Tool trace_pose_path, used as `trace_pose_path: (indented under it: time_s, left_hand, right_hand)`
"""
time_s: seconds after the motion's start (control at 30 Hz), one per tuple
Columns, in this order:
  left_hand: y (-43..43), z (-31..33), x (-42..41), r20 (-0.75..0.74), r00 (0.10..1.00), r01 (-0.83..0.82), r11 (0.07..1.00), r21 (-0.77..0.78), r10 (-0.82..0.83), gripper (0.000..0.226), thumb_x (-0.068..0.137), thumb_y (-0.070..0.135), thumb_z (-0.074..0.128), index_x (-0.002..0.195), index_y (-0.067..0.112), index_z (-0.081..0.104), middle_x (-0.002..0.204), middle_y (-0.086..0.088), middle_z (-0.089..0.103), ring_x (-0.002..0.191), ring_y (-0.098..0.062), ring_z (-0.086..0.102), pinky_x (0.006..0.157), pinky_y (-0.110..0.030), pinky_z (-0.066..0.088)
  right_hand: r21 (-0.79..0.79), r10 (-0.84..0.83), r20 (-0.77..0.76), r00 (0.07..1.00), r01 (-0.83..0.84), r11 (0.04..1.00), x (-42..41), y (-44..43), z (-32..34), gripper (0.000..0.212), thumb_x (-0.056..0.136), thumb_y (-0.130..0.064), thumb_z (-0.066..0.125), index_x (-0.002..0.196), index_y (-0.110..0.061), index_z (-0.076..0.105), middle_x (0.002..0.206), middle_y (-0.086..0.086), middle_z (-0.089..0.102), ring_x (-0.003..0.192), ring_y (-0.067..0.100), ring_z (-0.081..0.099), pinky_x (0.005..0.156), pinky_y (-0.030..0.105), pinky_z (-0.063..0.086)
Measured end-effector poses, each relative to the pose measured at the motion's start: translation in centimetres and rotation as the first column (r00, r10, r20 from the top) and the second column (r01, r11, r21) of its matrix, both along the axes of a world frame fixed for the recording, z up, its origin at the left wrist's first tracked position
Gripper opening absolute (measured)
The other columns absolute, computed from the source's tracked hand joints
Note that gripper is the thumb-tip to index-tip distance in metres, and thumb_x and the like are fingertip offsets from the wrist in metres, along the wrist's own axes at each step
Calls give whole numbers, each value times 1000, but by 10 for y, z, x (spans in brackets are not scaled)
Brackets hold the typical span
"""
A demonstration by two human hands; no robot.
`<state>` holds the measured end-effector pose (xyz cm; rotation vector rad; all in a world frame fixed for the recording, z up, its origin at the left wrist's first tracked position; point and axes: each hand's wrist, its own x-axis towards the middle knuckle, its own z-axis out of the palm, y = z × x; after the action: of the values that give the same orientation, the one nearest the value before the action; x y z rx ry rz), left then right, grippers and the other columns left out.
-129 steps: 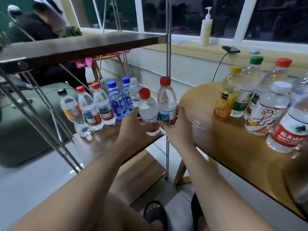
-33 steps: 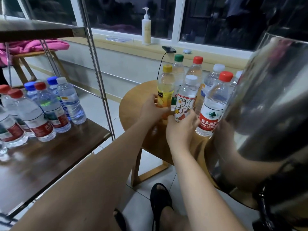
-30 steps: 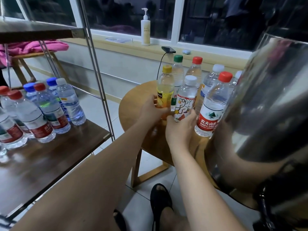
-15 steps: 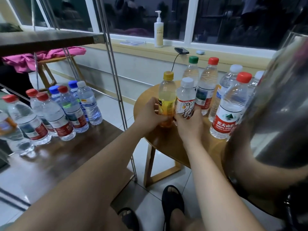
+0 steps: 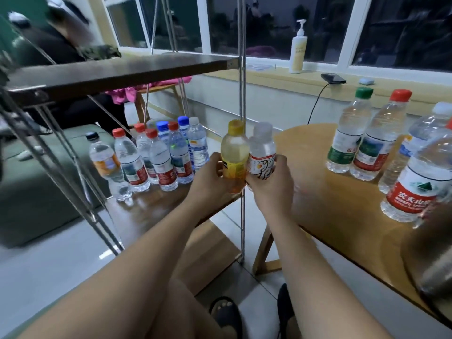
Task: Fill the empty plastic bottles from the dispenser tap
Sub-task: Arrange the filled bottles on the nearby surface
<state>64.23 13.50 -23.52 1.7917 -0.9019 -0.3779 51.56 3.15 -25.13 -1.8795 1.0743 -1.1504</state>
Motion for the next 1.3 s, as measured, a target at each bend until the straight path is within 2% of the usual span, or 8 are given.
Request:
trace_pose_path:
  time_s: [0.3,0.43,0.57,0.73,0.9,1.03,1.2,1.3]
  left_hand:
    - [66,-4,24,-57,972,-229,974,6,228,90,34,55,75,119,31,62,97,20,75,94,-4,73,81,-36,65]
    - [77,-23,45,-53,925,-371,924,89,377,65,50,38,90,108,35,62,91,21,73,81,7,69,66,-18,55]
    - [84,-44,70,-59,863,-489,859,153,502,46,75,11,83,111,31,64,103,7,74,89,-11,68,70,-30,54]
    - [91,-105,125,-103,762,-625,768,141,639,57,57,32,80,110,44,63,102,8,76,100,-28,75,82,-55,66]
    - [106,-60,97,-78,675,-726,679,108,734,42,82,16,74,121,27,62,107,2,66,97,-26,61,90,-46,58]
    - [111,-67,105,-114,660,-737,669,97,743,41,78,6,73,112,29,65,104,-2,73,96,-31,69,85,-48,62]
    - [109,-129,160,-160,611,-763,630,142,775,58,67,33,76,123,41,65,116,-4,68,95,-29,71,90,-53,65]
    - [113,-104,136,-183,608,-759,633,152,772,70,65,36,83,131,41,61,126,-4,61,104,-29,69,96,-51,63]
  right_hand:
    - [116,177,-15,984,-174,978,89,51,-25,60,83,-44,87,128,-24,54,120,1,66,107,25,67,77,33,49]
    - [155,260,47,964,-264,952,112,67,-49,57,85,-43,89,125,-20,56,118,2,70,108,24,69,76,31,51]
    - [177,295,81,952,-305,936,127,85,-59,65,83,-36,91,137,-25,57,124,-1,71,113,22,68,85,29,51]
    - [205,405,52,913,-407,890,148,101,-65,69,80,-34,91,139,-26,55,131,-1,68,118,22,67,95,35,56]
    - [268,562,25,827,-548,793,158,109,-70,62,88,-26,83,144,-27,57,139,1,68,129,27,64,102,31,48]
    - [336,628,12,778,-595,730,159,108,-70,68,95,-29,80,153,-24,45,146,7,65,134,32,62,105,34,47]
    - [404,681,-37,731,-613,679,159,102,-62,66,98,-24,76,156,-29,45,149,5,63,136,29,60,108,32,45]
    - [381,654,-65,753,-587,714,165,97,-65,63,91,-26,79,150,-35,56,141,5,62,129,27,64,114,43,52]
